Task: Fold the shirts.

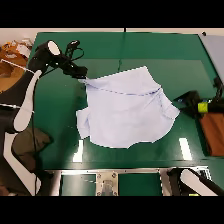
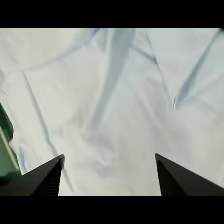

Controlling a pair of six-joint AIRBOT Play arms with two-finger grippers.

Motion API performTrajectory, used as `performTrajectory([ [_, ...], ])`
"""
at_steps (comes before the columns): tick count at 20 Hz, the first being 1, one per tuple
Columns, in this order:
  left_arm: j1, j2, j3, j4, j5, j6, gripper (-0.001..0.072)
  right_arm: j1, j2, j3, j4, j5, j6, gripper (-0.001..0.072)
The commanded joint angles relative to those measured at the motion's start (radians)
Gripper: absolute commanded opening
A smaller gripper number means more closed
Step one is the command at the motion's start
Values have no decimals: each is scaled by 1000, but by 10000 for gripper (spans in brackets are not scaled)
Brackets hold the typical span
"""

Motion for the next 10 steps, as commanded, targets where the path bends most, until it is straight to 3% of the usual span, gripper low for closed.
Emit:
performTrajectory([
  [1,0,-2,0,32,-24,7,22,-13,218,-336,39,11,13,645],
  [5,0,-2,0,85,-51,7,21,-13,259,-520,67,12,12,644],
  [10,0,-2,0,105,-77,30,21,-13,259,-549,66,-24,13,645],
])
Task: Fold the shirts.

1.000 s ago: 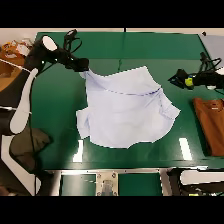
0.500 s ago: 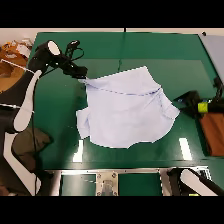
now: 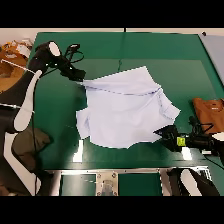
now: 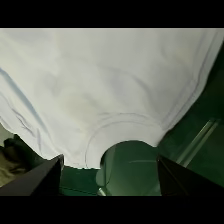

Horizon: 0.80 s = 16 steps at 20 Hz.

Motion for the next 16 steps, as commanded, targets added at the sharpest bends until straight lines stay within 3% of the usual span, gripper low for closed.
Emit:
performTrajectory([
  [1,0,-1,0,17,-15,14,21,0,9,-37,3,-47,3,645],
  [6,0,-1,0,22,-14,18,21,0,-83,-37,-8,-226,42,643],
  [8,0,-1,0,37,-16,18,21,0,-159,-34,75,-300,-37,612],
  [9,0,0,0,41,-21,18,21,0,-205,-29,150,-330,-103,452],
  [10,0,0,0,41,-35,18,21,2,-260,-14,248,-351,-206,156],
  [11,0,0,0,48,-62,18,22,9,-316,20,312,-361,-293,119],
  [12,0,0,0,74,-97,15,21,16,-379,86,323,-359,-330,17],
  [16,0,6,-12,207,-223,-122,20,24,-609,484,241,-351,-264,17],
])
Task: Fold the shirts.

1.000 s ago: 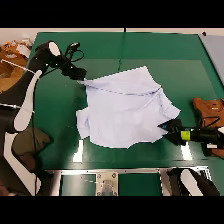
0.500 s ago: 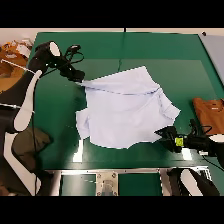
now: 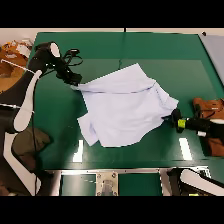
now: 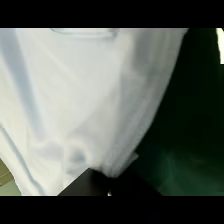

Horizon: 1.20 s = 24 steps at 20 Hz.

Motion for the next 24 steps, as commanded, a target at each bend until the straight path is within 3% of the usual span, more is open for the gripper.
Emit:
performTrajectory([
  [1,-5,6,-34,35,-124,-108,20,15,-201,323,-5,2,5,17],
  [4,-79,7,-151,-76,-177,-122,19,82,-372,631,-37,34,75,17],
  [8,-243,7,-332,-72,-155,-121,20,198,-555,951,-182,79,178,18],
  [9,-254,7,-339,-70,-161,-122,21,210,-578,999,-204,108,187,78],
  [10,-256,7,-336,-71,-179,-133,22,209,-586,1030,-204,135,196,330],
  [11,-248,12,-334,-72,-206,-132,161,196,-583,1048,-204,154,196,501],
  [12,-238,21,-330,-71,-222,-132,482,171,-579,1067,-204,187,204,509],
  [13,-221,31,-319,-74,-225,-136,557,139,-573,1078,-204,224,229,464],
  [14,-204,49,-312,-74,-222,-127,556,103,-566,1082,-203,267,237,267],
  [15,-183,69,-302,-74,-222,-116,557,68,-561,1081,-204,314,236,23],
  [18,-97,159,-273,-77,-200,-77,557,-14,-533,1052,-204,438,235,17],
  [21,5,243,-274,-105,-191,-45,557,-57,-399,864,-204,398,216,17],
  [24,98,270,-274,-144,-174,-18,557,-64,-171,543,-204,349,163,18],
])
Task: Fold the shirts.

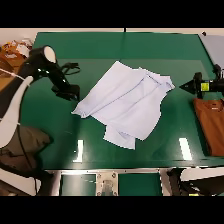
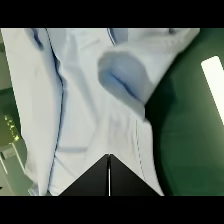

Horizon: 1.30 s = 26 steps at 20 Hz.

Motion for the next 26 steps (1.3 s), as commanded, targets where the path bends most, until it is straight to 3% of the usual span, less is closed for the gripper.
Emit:
performTrajectory([
  [1,116,39,3,-66,30,44,557,-11,251,-355,1,-40,-45,21],
  [2,146,38,3,-89,37,53,557,4,329,-474,3,-51,-45,122],
  [4,200,38,3,-105,55,53,557,38,427,-671,21,-53,-33,550],
  [5,225,38,3,-105,54,56,557,64,455,-764,39,-68,-34,570],
  [11,293,38,3,-112,56,63,557,274,463,-1002,89,-269,-24,567],
  [14,293,38,3,-132,64,72,557,404,431,-999,232,-387,-27,537],
  [15,293,38,3,-134,67,74,556,443,407,-980,269,-394,-66,261],
  [16,293,38,3,-133,71,80,556,462,387,-953,265,-391,-100,33],
  [19,293,39,3,-130,68,96,557,381,384,-826,144,-318,-78,16],
  [22,293,43,3,-130,67,103,557,177,384,-609,-171,-148,84,15],
  [24,293,40,0,-138,77,100,557,74,383,-505,-308,-137,141,16],
  [26,293,41,-53,-221,79,97,556,8,383,-474,-314,-172,146,17],
])
